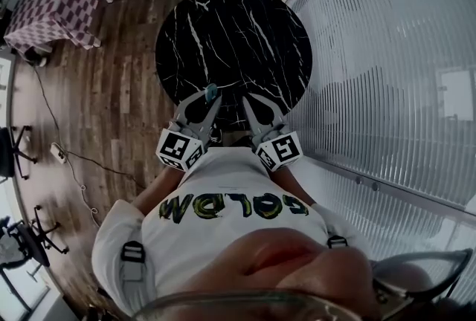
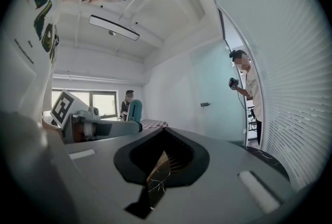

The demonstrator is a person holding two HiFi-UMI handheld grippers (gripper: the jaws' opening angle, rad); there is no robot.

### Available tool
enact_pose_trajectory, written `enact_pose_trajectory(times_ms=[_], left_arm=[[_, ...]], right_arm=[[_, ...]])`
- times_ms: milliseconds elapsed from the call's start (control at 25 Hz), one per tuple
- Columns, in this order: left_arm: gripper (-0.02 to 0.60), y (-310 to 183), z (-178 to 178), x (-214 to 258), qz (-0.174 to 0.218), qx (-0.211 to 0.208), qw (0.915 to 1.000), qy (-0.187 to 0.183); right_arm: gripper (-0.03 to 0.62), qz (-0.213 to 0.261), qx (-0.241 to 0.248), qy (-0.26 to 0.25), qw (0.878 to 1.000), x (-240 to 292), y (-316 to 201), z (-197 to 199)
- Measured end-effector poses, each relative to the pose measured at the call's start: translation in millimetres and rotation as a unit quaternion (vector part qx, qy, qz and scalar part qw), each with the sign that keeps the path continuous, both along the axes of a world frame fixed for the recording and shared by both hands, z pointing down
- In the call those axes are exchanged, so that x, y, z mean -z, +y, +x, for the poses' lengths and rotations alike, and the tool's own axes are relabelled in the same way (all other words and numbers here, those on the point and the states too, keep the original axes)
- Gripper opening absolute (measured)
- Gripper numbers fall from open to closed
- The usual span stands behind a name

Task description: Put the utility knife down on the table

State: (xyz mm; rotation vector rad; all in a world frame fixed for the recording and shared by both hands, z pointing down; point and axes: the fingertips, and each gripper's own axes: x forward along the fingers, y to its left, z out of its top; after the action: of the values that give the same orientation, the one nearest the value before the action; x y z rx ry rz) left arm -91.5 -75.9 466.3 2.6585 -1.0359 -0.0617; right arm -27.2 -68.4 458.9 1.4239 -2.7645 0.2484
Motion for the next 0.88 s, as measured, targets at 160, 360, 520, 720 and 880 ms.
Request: enact_pose_trajectory(times_ms=[160,360,520,720,880], left_arm=[[0.077,-10.8,7.1,-3.1,-0.003,-0.001,1.0,0.0],[0.077,-24.3,21.5,-6.6,0.001,0.001,1.0,-0.008],[0.077,-32.3,35.5,-8.5,0.001,0.005,0.9999,-0.01],[0.077,-38.7,54.2,-7.3,-0.005,0.009,0.9999,-0.01],[0.077,-41.1,69.3,-6.6,-0.004,0.01,0.9999,-0.013]], right_arm=[[0.002,-0.003,-0.003,0.0,1.0,-2.9,-12.1,7.6],[0.002,-0.004,-0.002,0.001,1.0,-6.6,-23.3,22.5],[0.002,-0.005,-0.001,0.004,1.0,-8.5,-32.4,39.7],[0.002,0.002,0.006,0.013,1.0,-5.2,-43.4,60.0],[0.002,0.0,0.01,0.008,1.0,-7.1,-47.7,73.5]])
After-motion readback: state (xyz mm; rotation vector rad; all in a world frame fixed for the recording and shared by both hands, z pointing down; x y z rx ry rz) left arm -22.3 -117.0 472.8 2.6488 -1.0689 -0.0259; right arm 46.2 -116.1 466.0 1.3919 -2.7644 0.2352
